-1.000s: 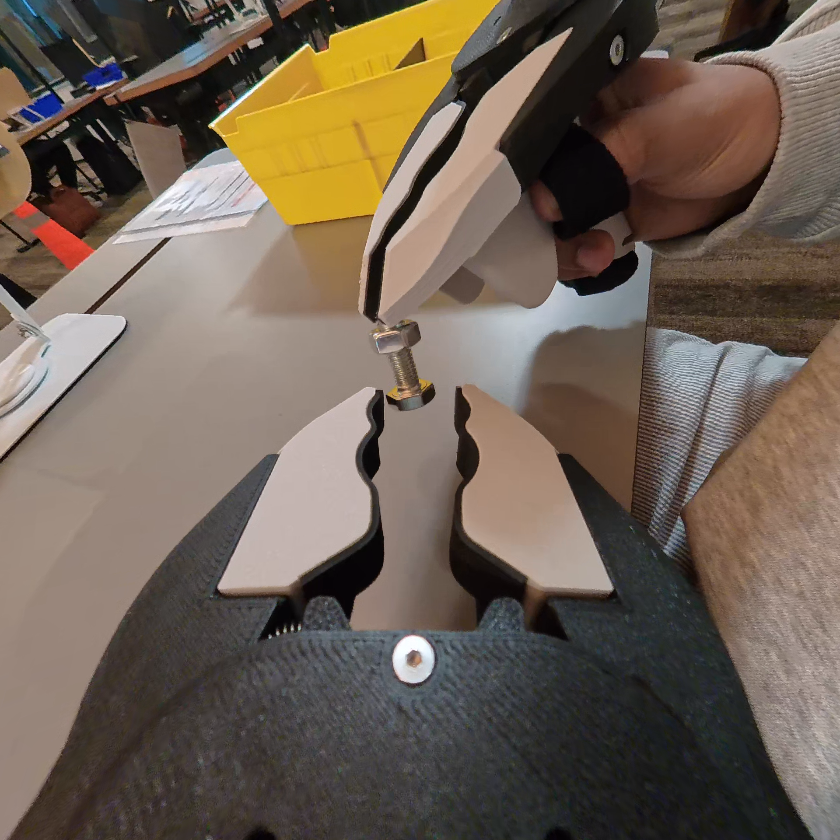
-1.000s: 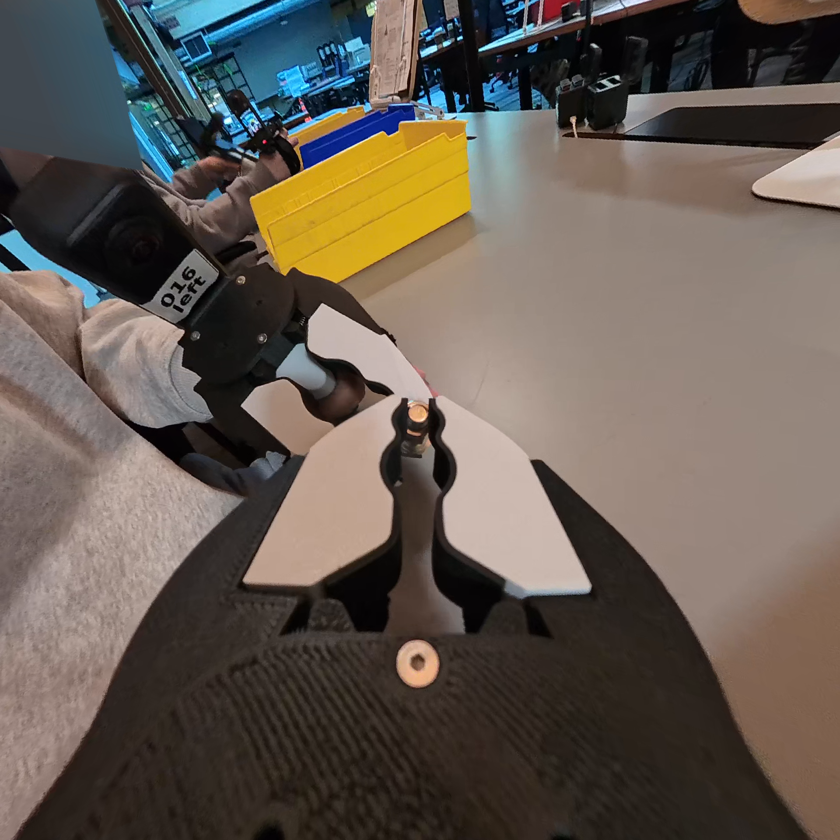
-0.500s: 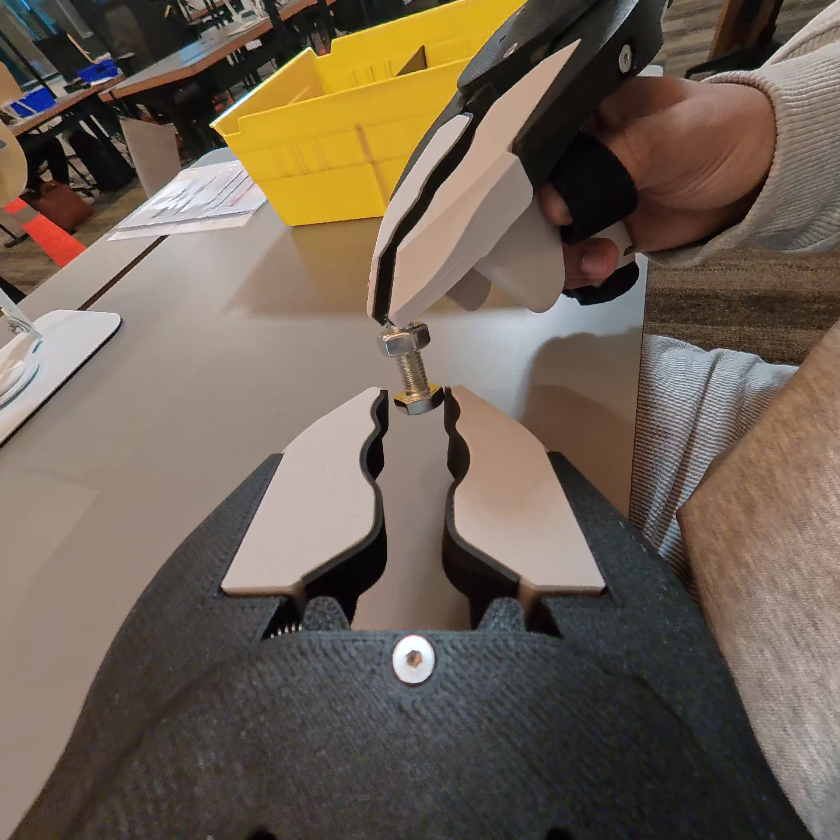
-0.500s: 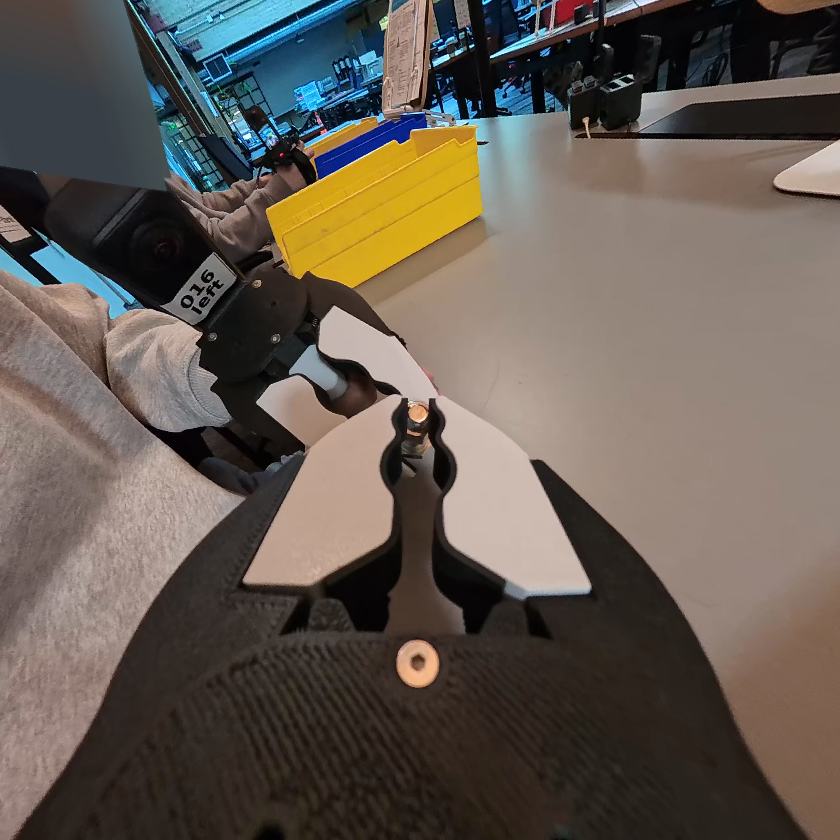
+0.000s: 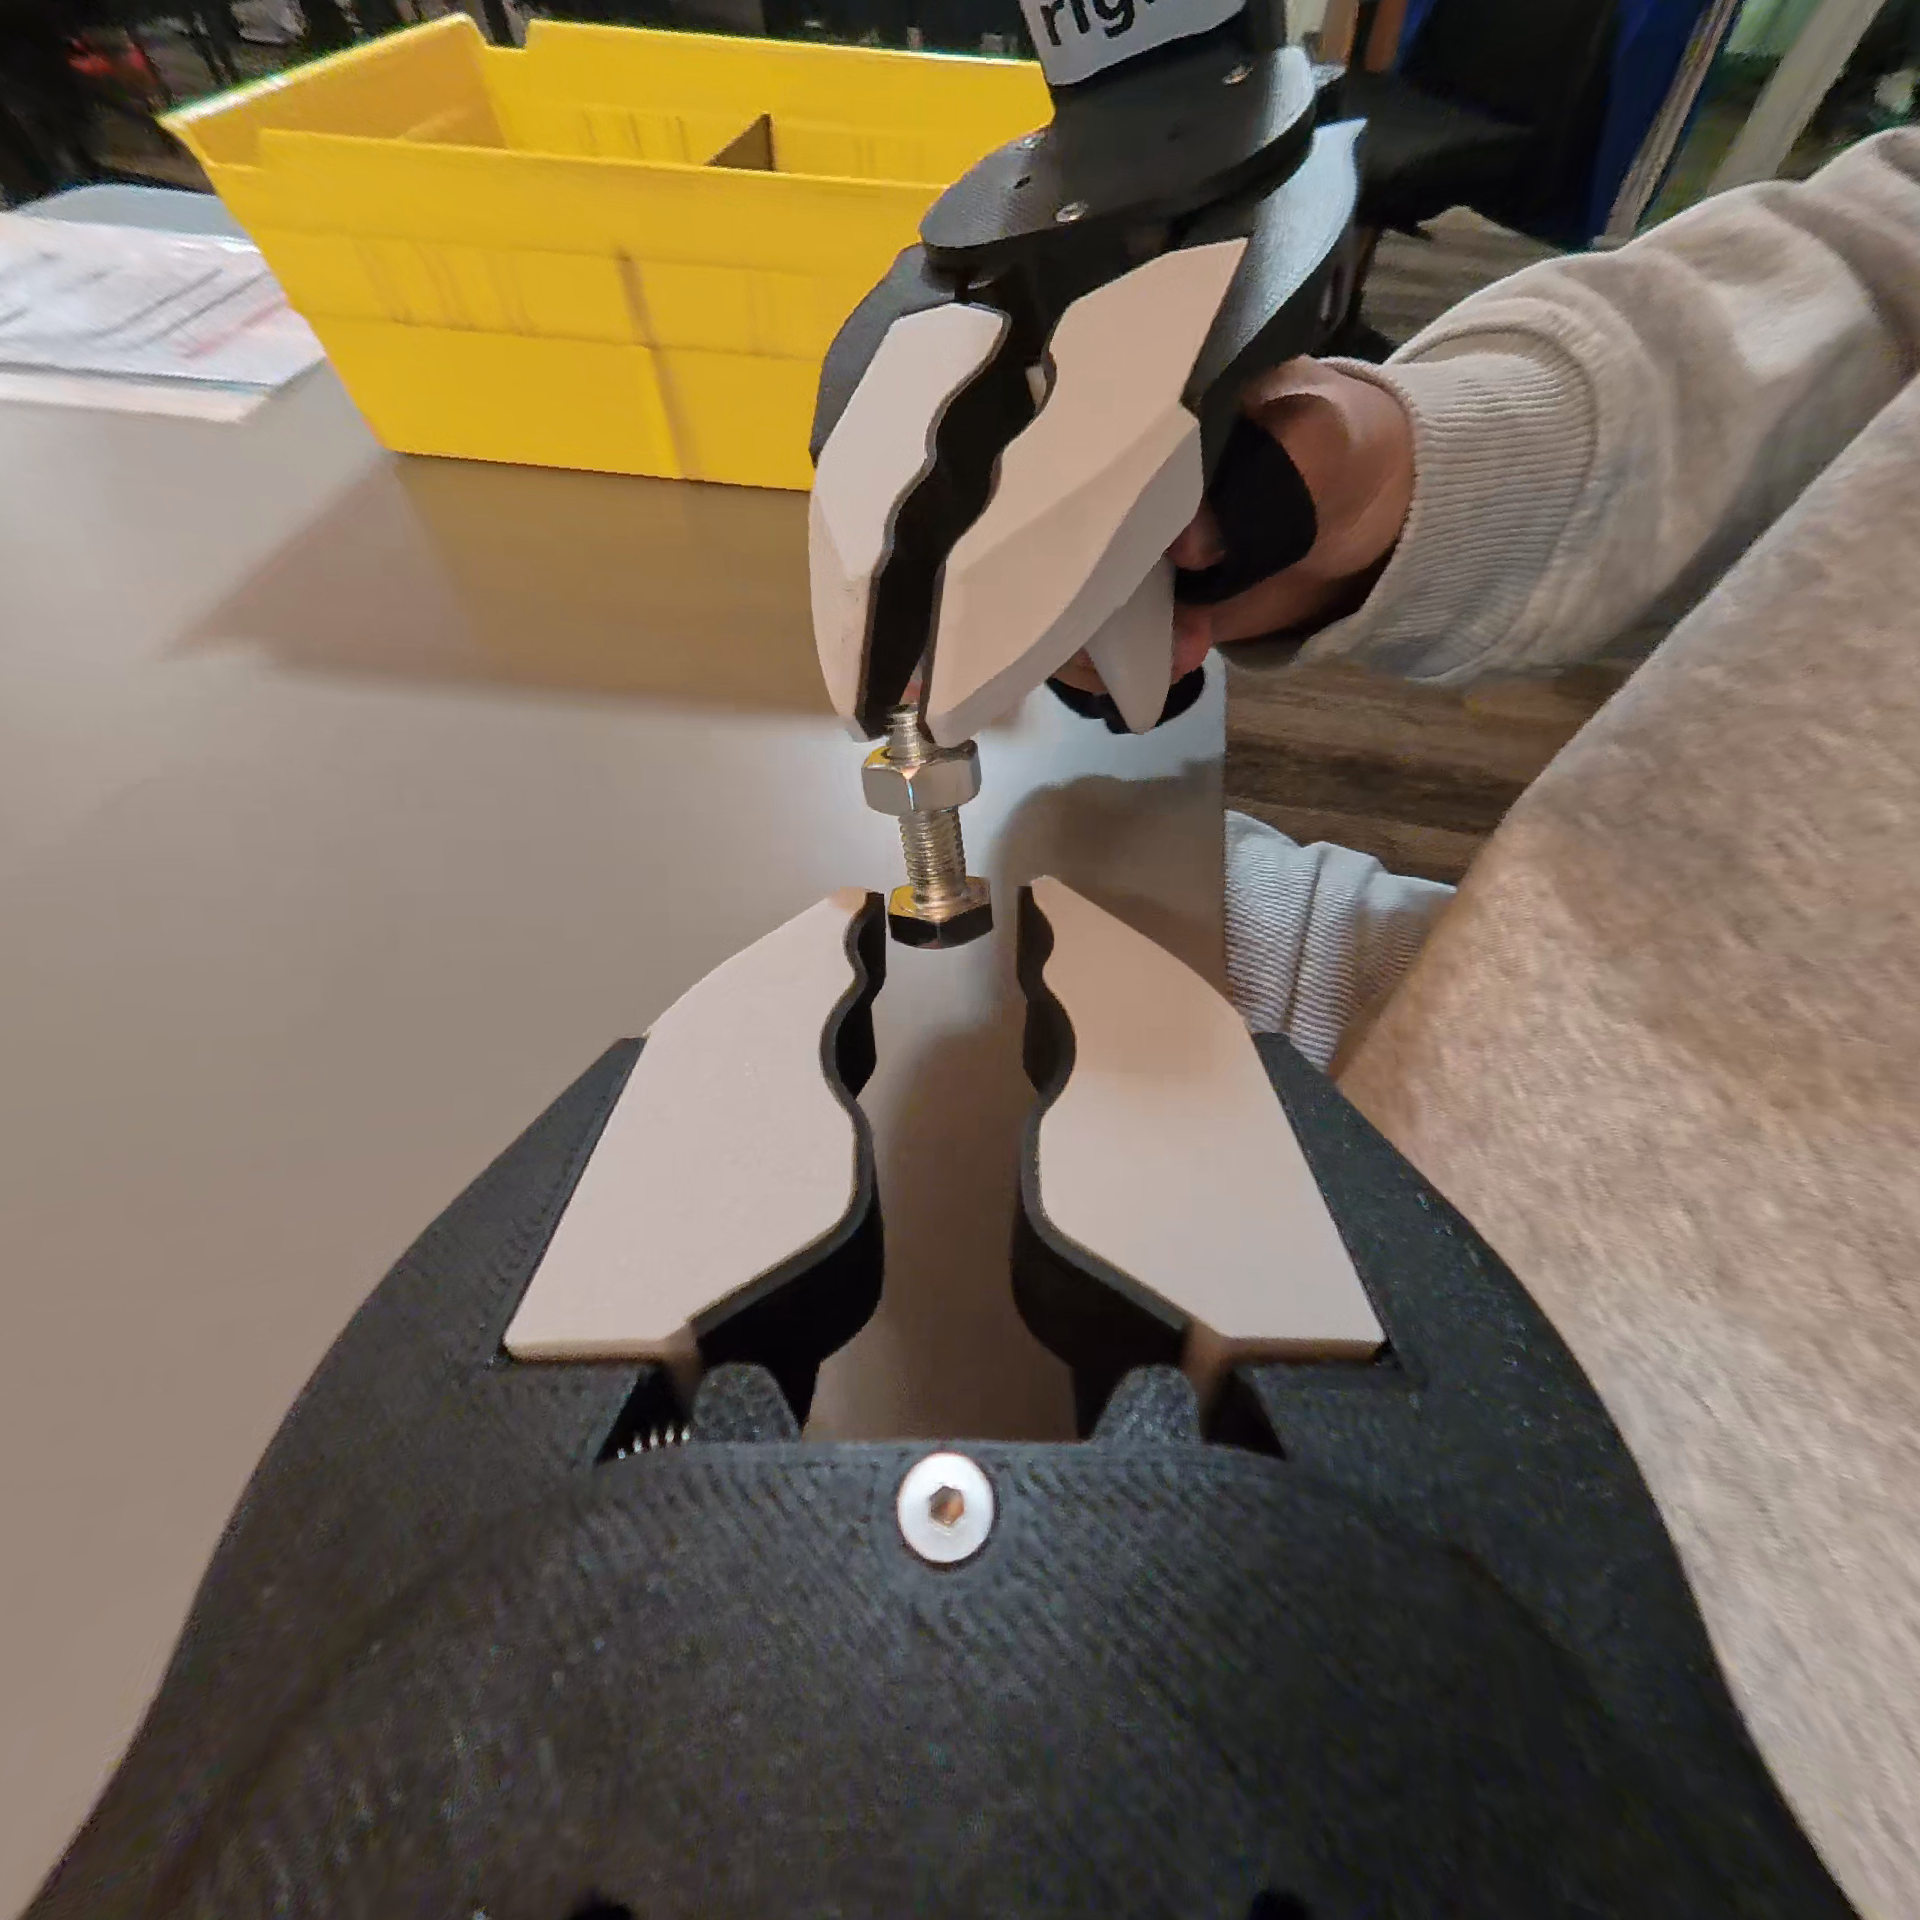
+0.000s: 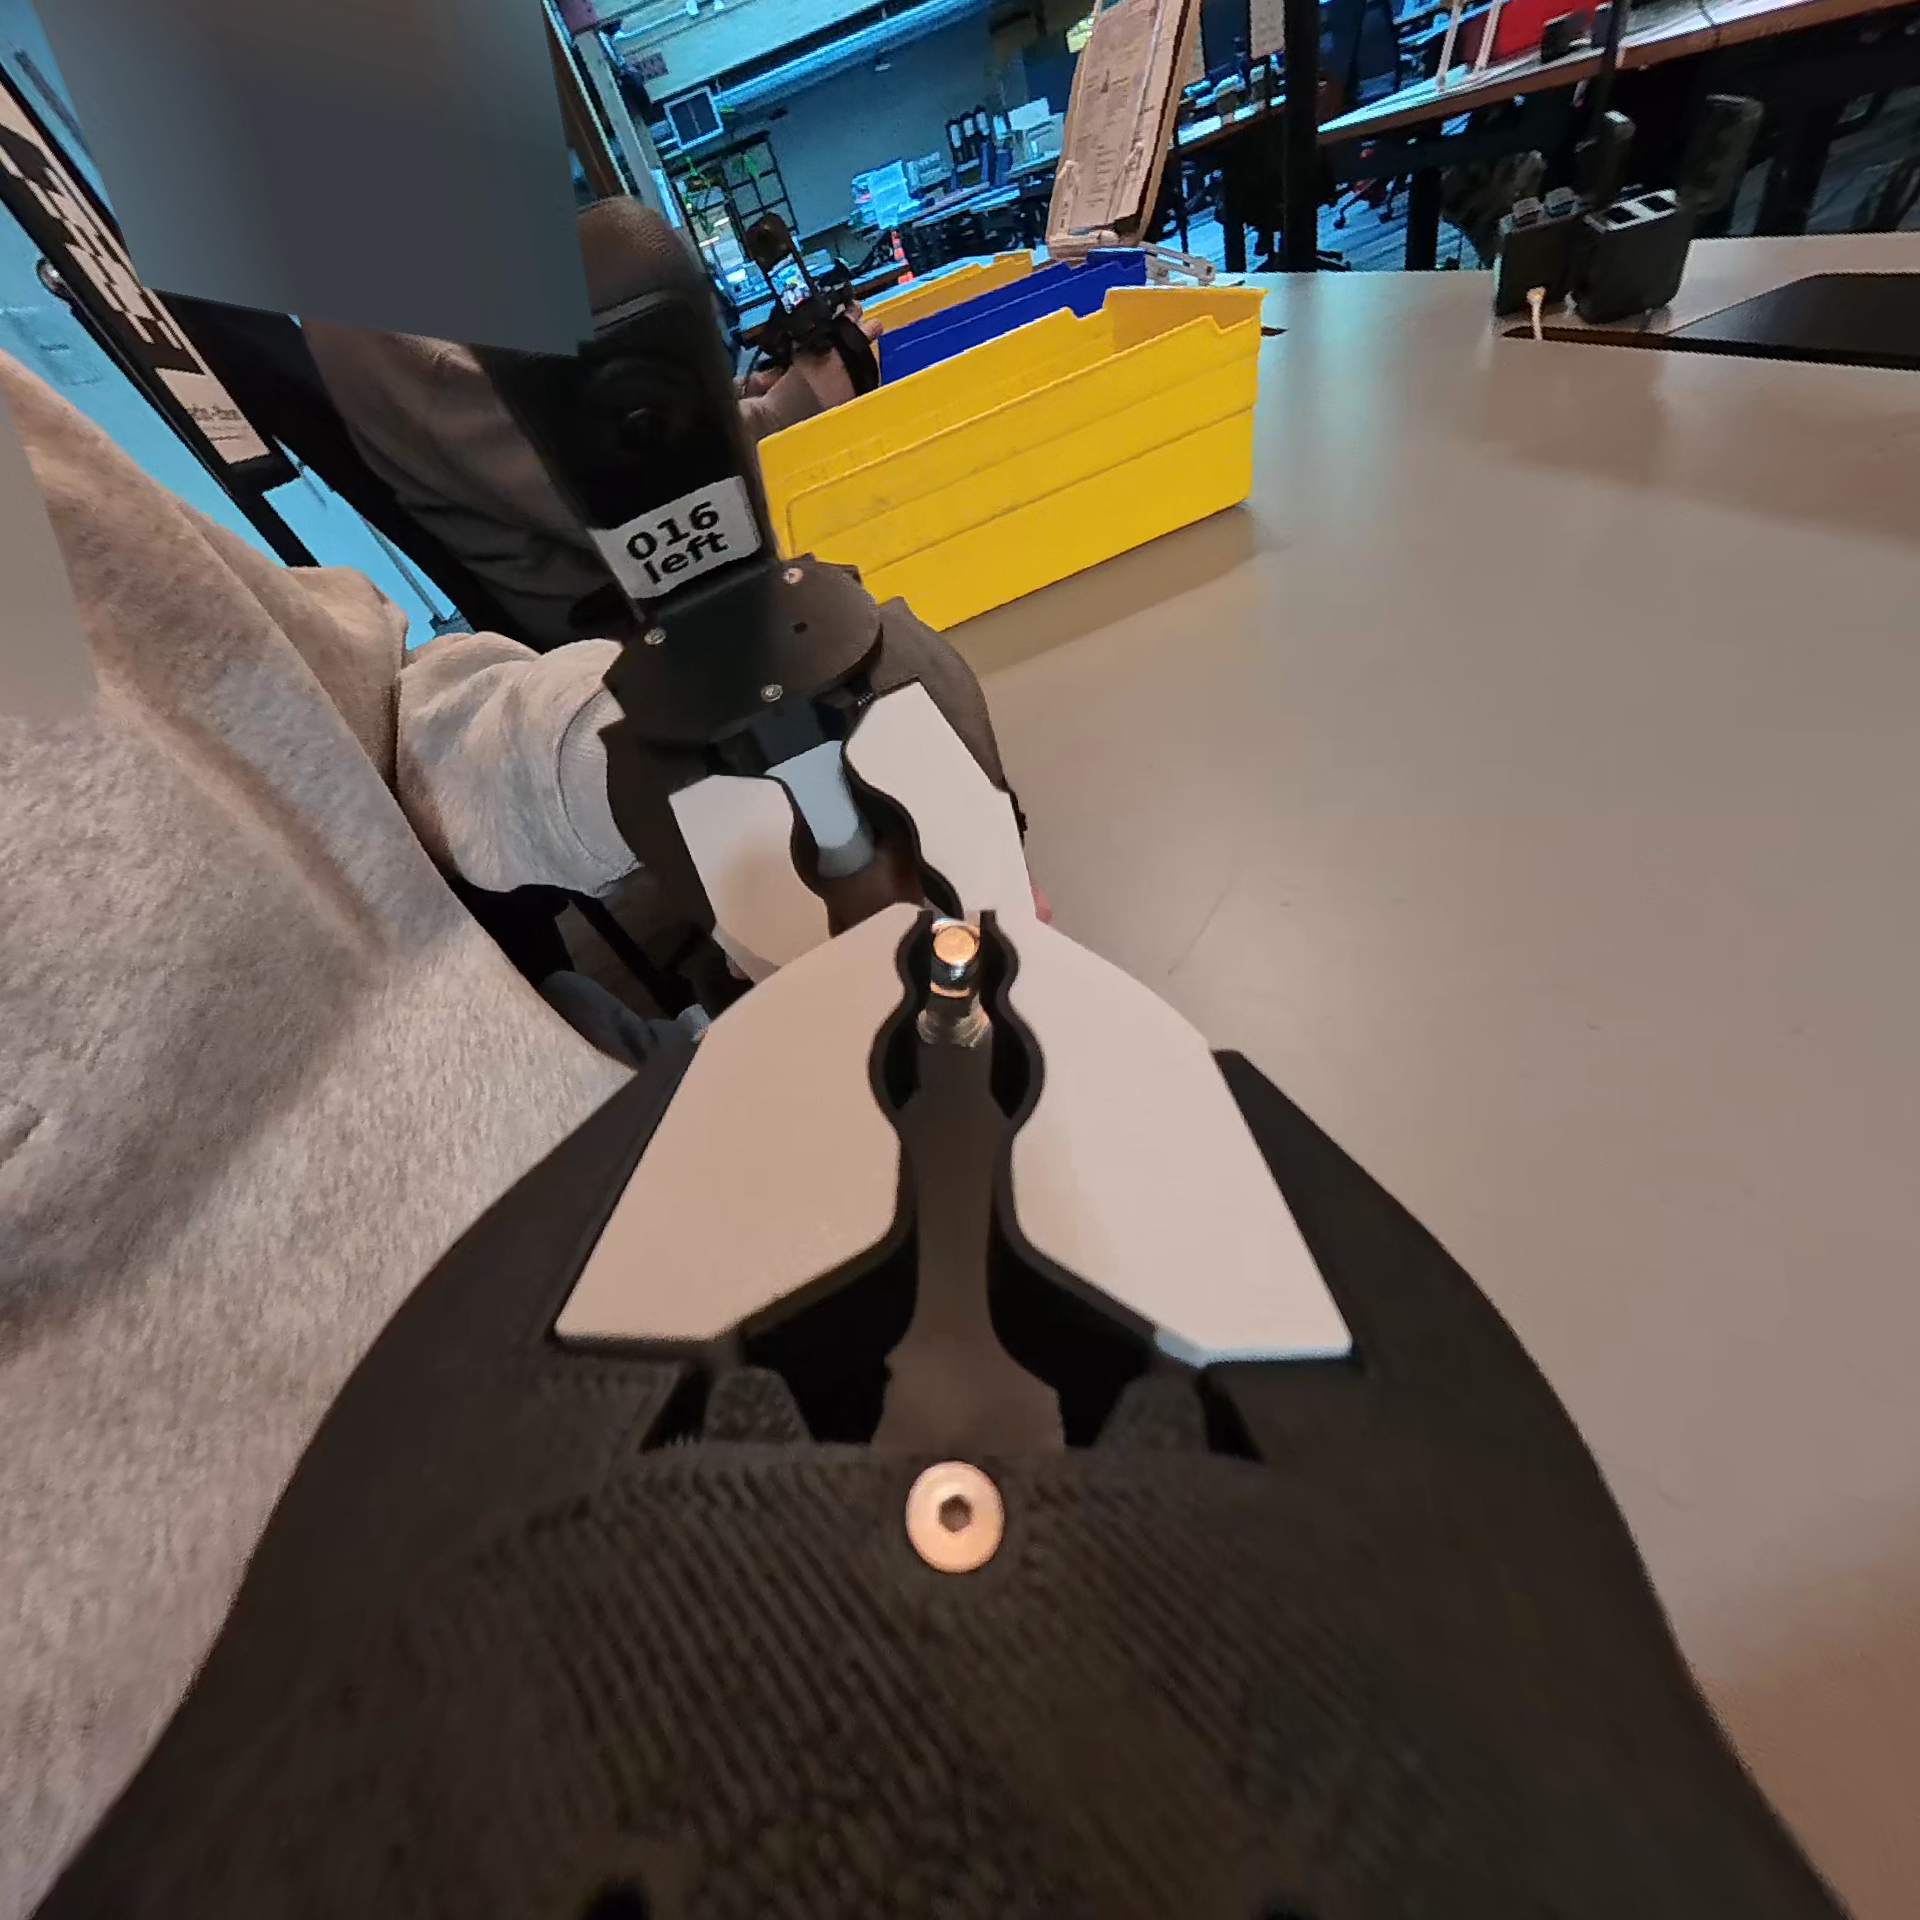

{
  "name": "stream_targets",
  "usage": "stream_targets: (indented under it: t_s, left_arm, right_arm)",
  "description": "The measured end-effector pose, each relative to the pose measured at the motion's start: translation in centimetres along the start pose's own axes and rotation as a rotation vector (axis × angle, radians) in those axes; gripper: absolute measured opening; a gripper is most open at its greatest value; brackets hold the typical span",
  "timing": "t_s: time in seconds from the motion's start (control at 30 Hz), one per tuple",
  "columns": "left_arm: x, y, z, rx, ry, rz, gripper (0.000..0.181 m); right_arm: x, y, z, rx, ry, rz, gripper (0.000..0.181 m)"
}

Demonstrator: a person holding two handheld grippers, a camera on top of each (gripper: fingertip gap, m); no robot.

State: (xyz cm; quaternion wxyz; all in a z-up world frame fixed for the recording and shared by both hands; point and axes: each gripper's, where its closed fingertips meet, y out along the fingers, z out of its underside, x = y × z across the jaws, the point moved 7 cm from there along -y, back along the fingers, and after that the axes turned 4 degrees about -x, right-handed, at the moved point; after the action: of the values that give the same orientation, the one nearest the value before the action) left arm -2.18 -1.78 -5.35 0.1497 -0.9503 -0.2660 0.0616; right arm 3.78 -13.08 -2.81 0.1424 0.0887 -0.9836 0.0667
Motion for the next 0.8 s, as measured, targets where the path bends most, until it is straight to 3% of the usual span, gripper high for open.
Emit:
stream_targets:
  t_s: [0.03, 0.8]
  left_arm:
    - [-0.07, -0.03, 0.03, 0.001, -0.013, 0.023, 0.027]
    - [-0.13, -0.24, -0.26, -0.048, -0.052, 0.059, 0.022]
  right_arm:
    - [0.07, 0.00, 0.01, 0.003, -0.007, -0.011, 0.009]
    - [0.59, 0.04, -0.11, -0.011, -0.041, -0.042, 0.009]
